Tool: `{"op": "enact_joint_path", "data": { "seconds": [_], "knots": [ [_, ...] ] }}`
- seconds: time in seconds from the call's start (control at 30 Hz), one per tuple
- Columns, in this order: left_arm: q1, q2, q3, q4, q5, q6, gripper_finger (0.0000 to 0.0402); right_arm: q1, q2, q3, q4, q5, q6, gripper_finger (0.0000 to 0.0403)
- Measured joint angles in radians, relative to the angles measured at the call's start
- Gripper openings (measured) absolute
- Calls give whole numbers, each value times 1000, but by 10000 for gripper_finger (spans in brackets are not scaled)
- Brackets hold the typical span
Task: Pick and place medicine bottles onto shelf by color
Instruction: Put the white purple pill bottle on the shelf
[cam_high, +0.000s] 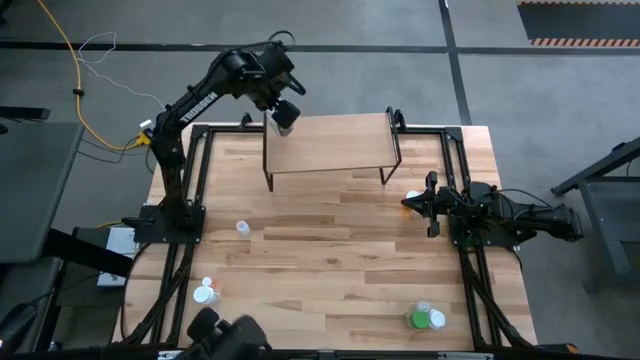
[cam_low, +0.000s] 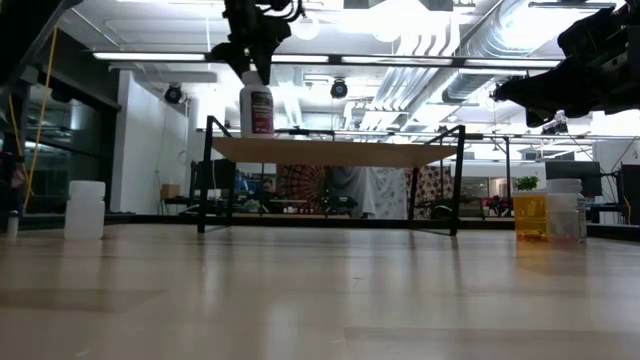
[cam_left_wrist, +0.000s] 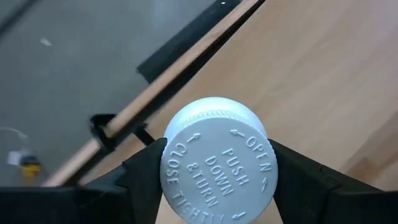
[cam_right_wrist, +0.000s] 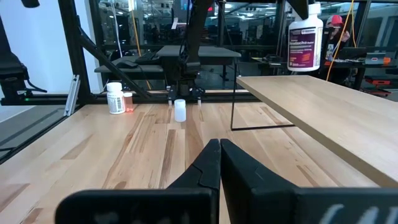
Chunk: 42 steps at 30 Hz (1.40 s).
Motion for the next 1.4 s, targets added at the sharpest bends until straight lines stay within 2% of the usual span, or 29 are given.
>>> {"op": "enact_joint_path", "data": {
  "seconds": [0.1, 0.5, 1.4],
  "knots": [
    [32, 0, 0, 0, 49, -9, 230, 0, 0, 0, 0, 0, 0, 0],
    [91, 21, 0, -17, 43, -62, 230, 0, 0, 0, 0, 0, 0, 0],
    [82, 76, 3, 0, 33, -69, 244, 0, 0, 0, 0, 0, 0, 0]
  ]
}}
